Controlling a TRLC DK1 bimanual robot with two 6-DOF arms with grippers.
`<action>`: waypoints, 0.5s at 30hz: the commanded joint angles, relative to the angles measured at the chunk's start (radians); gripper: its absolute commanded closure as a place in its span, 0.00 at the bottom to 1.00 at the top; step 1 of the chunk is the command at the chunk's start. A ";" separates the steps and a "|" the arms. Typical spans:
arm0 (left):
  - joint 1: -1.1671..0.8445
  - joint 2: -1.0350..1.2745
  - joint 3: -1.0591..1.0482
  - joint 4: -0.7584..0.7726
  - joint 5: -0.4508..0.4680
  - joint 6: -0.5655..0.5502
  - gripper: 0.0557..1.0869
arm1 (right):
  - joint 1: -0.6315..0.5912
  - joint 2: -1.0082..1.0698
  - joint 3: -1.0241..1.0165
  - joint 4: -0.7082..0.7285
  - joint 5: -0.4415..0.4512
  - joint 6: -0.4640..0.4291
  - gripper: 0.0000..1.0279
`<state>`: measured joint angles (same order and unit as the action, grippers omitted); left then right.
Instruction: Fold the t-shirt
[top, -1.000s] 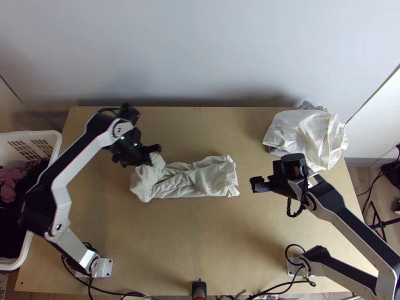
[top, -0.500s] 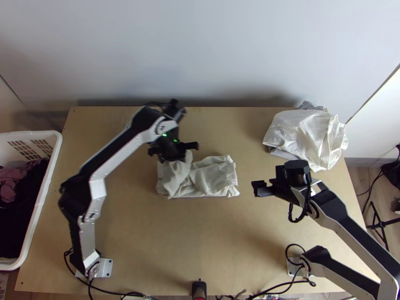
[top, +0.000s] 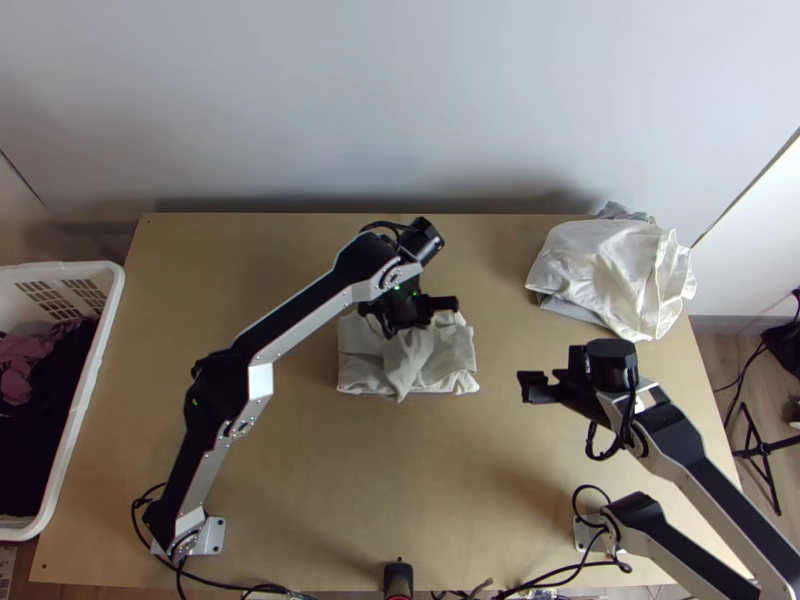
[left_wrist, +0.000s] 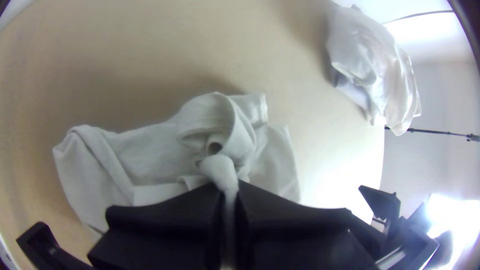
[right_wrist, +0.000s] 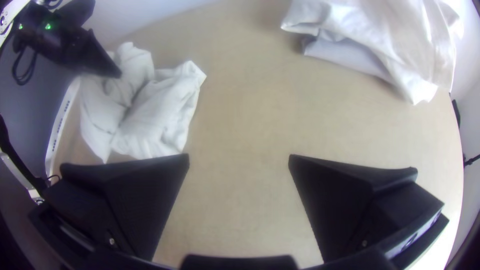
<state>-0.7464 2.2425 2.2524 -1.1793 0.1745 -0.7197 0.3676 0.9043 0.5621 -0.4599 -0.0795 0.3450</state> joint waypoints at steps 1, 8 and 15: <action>-0.025 0.035 0.039 0.113 0.028 -0.064 0.94 | -0.019 -0.061 -0.077 0.030 -0.002 0.019 0.10; -0.028 0.055 0.039 0.210 0.106 -0.116 0.94 | -0.041 -0.067 -0.093 0.058 0.000 0.017 0.10; -0.091 0.081 0.038 0.216 0.117 -0.081 0.61 | -0.085 -0.076 -0.111 0.059 -0.002 0.005 0.10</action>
<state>-0.7906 2.3043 2.2871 -0.9871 0.2707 -0.8150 0.3176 0.8417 0.4728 -0.4091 -0.0818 0.3592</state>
